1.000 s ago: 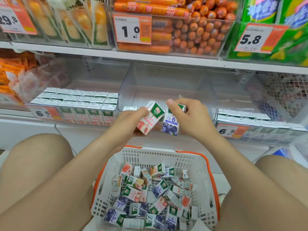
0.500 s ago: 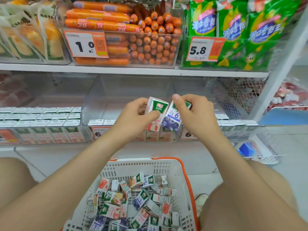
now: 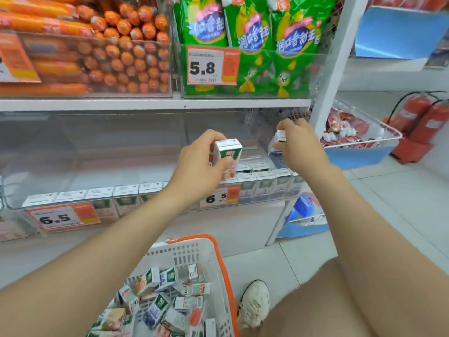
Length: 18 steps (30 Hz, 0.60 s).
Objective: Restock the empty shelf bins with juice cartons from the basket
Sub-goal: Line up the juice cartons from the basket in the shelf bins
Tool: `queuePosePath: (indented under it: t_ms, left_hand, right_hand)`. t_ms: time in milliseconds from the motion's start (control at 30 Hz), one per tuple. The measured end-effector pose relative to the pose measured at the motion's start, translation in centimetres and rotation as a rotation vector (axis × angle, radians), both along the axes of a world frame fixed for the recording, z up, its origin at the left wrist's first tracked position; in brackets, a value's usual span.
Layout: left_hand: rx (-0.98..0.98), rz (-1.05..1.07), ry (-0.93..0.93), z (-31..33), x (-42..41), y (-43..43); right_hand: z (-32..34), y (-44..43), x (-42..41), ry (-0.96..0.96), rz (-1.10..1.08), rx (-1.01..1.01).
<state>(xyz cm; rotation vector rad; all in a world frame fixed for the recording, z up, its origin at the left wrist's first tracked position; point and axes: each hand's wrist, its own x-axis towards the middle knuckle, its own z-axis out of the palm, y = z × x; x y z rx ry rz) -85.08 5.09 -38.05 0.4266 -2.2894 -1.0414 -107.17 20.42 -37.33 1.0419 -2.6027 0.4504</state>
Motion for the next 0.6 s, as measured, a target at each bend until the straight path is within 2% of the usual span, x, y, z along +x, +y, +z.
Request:
queuePosePath:
  t_ms: [133,267,433,500,600]
  left_hand:
    - [-0.012,0.000,-0.023,-1.9,-1.6,0.4]
    - [-0.033,0.014,-0.016,-2.9,-2.1,0.3]
    - [-0.013,-0.021,-0.085,-2.9,-2.1,-0.2]
    - [-0.004,-0.030,-0.112,-2.7,-2.2,-0.3]
    - [0.064,-0.014,-0.115,-2.2,-2.0,-0.4]
  right_hand:
    - [-1.8,0.4,-1.9,-0.034,0.053,0.247]
    - [-2.3,-0.3,-2.0,-0.195,0.137,0.321]
    - [-2.9,-0.8,-2.0,-0.359,0.106,0.448]
    - [-3.1,-0.8,-1.7,-0.410,0.085,0.426]
    - [-2.3,-1.3,0.0,-0.302,0.070,0.314]
